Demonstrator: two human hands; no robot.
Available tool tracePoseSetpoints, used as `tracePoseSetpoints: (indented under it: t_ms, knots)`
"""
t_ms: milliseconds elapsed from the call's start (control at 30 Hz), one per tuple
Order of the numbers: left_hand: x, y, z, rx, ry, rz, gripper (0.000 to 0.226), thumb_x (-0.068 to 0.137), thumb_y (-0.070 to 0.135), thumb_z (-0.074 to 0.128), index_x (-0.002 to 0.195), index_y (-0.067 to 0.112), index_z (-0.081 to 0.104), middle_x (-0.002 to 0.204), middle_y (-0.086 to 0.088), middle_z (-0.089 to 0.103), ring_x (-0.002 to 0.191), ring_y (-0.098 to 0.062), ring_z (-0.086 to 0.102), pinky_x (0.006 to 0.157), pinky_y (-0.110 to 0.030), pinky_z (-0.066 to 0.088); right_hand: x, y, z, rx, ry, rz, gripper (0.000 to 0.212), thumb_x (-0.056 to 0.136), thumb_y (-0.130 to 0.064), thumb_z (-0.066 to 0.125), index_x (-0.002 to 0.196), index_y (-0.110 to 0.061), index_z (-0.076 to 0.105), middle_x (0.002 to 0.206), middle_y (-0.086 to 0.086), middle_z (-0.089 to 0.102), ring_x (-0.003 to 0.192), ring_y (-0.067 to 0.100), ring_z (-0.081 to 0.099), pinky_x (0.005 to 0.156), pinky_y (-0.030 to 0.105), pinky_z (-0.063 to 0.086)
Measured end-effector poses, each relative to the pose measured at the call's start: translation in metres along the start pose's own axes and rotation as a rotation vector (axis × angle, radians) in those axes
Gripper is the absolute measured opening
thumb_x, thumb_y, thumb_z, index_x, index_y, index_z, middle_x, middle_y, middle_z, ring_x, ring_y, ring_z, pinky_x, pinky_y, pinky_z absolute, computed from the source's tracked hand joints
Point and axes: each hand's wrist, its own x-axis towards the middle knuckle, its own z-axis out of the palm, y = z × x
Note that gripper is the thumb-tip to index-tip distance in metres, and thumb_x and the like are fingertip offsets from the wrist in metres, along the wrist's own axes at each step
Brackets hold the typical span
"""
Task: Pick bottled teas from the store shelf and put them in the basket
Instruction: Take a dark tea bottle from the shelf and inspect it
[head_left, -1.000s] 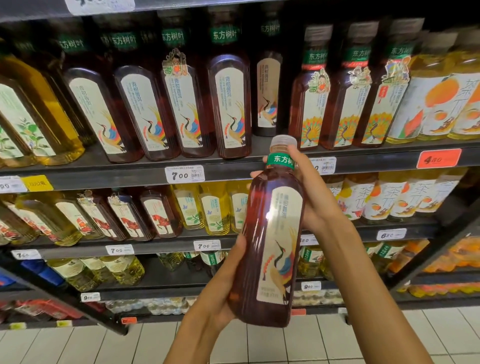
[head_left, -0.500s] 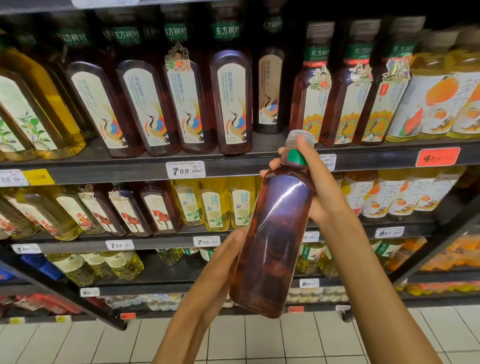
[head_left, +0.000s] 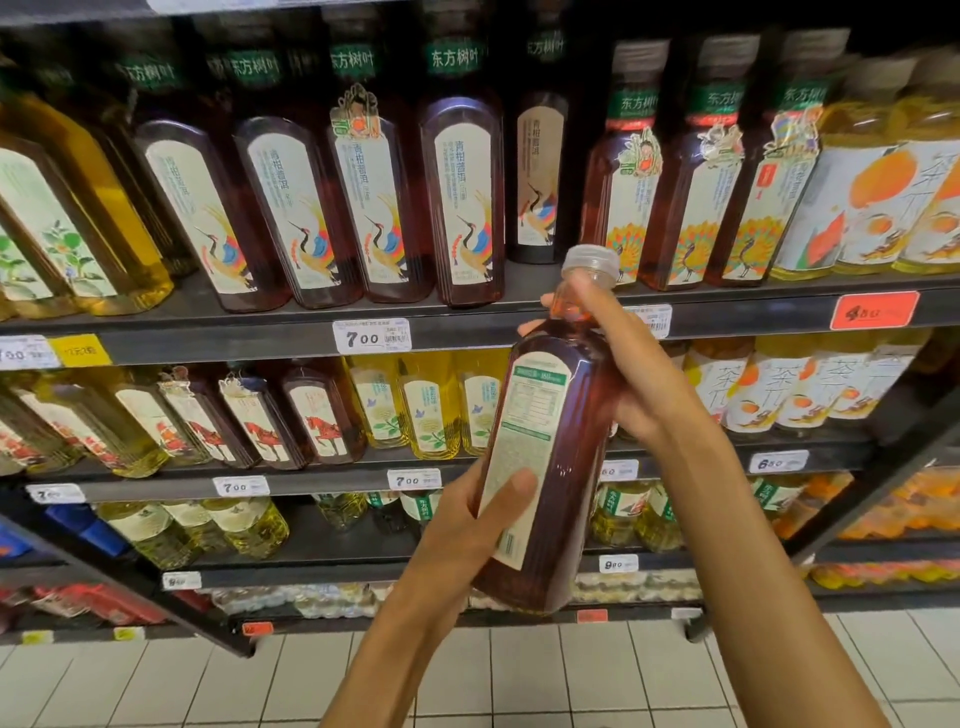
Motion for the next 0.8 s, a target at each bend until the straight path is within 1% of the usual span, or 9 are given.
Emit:
tracePoseSetpoints:
  t_ms: [133, 200, 300, 367, 433, 500, 600, 700, 800]
  knots:
    - [-0.003, -0.004, -0.003, -0.080, -0.009, -0.024, 0.066, 0.057, 0.072, 0.070, 0.113, 0.037, 0.067, 0.107, 0.000, 0.073, 0.095, -0.014, 0.070, 0.069, -0.020, 0.055, -0.001, 0.005, -0.003, 0.127, 0.028, -0.014, 0.035, 0.071, -0.051, 0.067, 0.074, -0.017, 0.075, 0.084, 0.011, 0.074, 0.076, 0.022, 0.072, 0.072, 0.031, 0.059]
    - [-0.003, -0.007, -0.006, -0.230, -0.063, -0.053, 0.075, 0.052, 0.064, 0.082, 0.117, 0.029, 0.068, 0.113, -0.005, 0.071, 0.102, -0.020, 0.069, 0.073, -0.026, 0.056, -0.002, 0.007, -0.004, 0.254, -0.011, -0.019, 0.035, 0.076, -0.046, 0.063, 0.079, -0.013, 0.073, 0.081, 0.011, 0.073, 0.075, 0.023, 0.071, 0.076, 0.034, 0.058]
    - [0.000, -0.008, -0.006, -0.432, -0.200, -0.158, 0.077, 0.040, 0.054, 0.092, 0.108, 0.020, 0.074, 0.114, -0.013, 0.070, 0.104, -0.027, 0.068, 0.078, -0.037, 0.057, -0.005, 0.008, -0.004, 0.342, -0.065, -0.030, 0.040, 0.080, -0.045, 0.058, 0.095, -0.008, 0.065, 0.083, 0.011, 0.072, 0.079, 0.026, 0.069, 0.083, 0.040, 0.055]
    - [0.003, -0.007, -0.009, -0.431, -0.256, -0.203, 0.089, 0.035, 0.053, 0.093, 0.113, 0.017, 0.071, 0.121, -0.018, 0.065, 0.112, -0.035, 0.062, 0.091, -0.047, 0.052, -0.006, 0.008, -0.002, 0.373, -0.093, -0.039, 0.040, 0.082, -0.045, 0.055, 0.096, -0.008, 0.063, 0.083, 0.010, 0.071, 0.079, 0.026, 0.067, 0.083, 0.040, 0.053]
    - [0.005, -0.003, -0.010, -0.361, -0.314, -0.188, 0.087, 0.038, 0.056, 0.091, 0.114, 0.017, 0.071, 0.123, -0.020, 0.064, 0.115, -0.038, 0.060, 0.096, -0.050, 0.049, -0.005, 0.010, -0.002, 0.413, -0.100, -0.040, 0.041, 0.084, -0.046, 0.053, 0.096, -0.008, 0.062, 0.082, 0.010, 0.070, 0.079, 0.027, 0.067, 0.082, 0.040, 0.053]
    - [0.005, 0.002, -0.009, -0.261, -0.299, -0.142, 0.077, 0.042, 0.062, 0.087, 0.107, 0.022, 0.074, 0.115, -0.014, 0.070, 0.107, -0.032, 0.066, 0.088, -0.043, 0.055, -0.003, 0.012, -0.004, 0.421, -0.075, -0.048, 0.040, 0.085, -0.046, 0.051, 0.094, -0.010, 0.064, 0.081, 0.010, 0.071, 0.079, 0.027, 0.069, 0.078, 0.037, 0.057]
    - [0.004, 0.008, -0.001, 0.003, -0.110, -0.037, 0.069, 0.043, 0.066, 0.082, 0.099, 0.027, 0.070, 0.101, 0.000, 0.075, 0.094, -0.018, 0.071, 0.077, -0.030, 0.058, 0.001, 0.007, -0.011, 0.284, 0.002, -0.030, 0.042, 0.090, -0.050, 0.049, 0.084, -0.018, 0.077, 0.087, 0.013, 0.073, 0.080, 0.024, 0.071, 0.072, 0.034, 0.058]
    - [0.013, 0.009, 0.009, 0.262, 0.098, 0.091, 0.054, 0.050, 0.063, 0.080, 0.092, 0.033, 0.063, 0.088, 0.009, 0.074, 0.079, 0.001, 0.070, 0.063, -0.013, 0.053, 0.005, 0.004, -0.014, 0.170, 0.063, 0.025, 0.051, 0.079, -0.058, 0.059, 0.104, -0.014, 0.065, 0.089, 0.013, 0.073, 0.082, 0.024, 0.071, 0.069, 0.033, 0.058]
    - [0.011, 0.004, 0.006, 0.257, 0.144, 0.096, 0.053, 0.054, 0.066, 0.068, 0.093, 0.030, 0.064, 0.081, 0.014, 0.073, 0.076, 0.001, 0.068, 0.060, -0.009, 0.050, 0.012, 0.011, -0.014, 0.110, 0.135, 0.063, 0.053, 0.073, -0.056, 0.065, 0.100, -0.011, 0.061, 0.081, 0.009, 0.073, 0.075, 0.021, 0.071, 0.074, 0.036, 0.058]
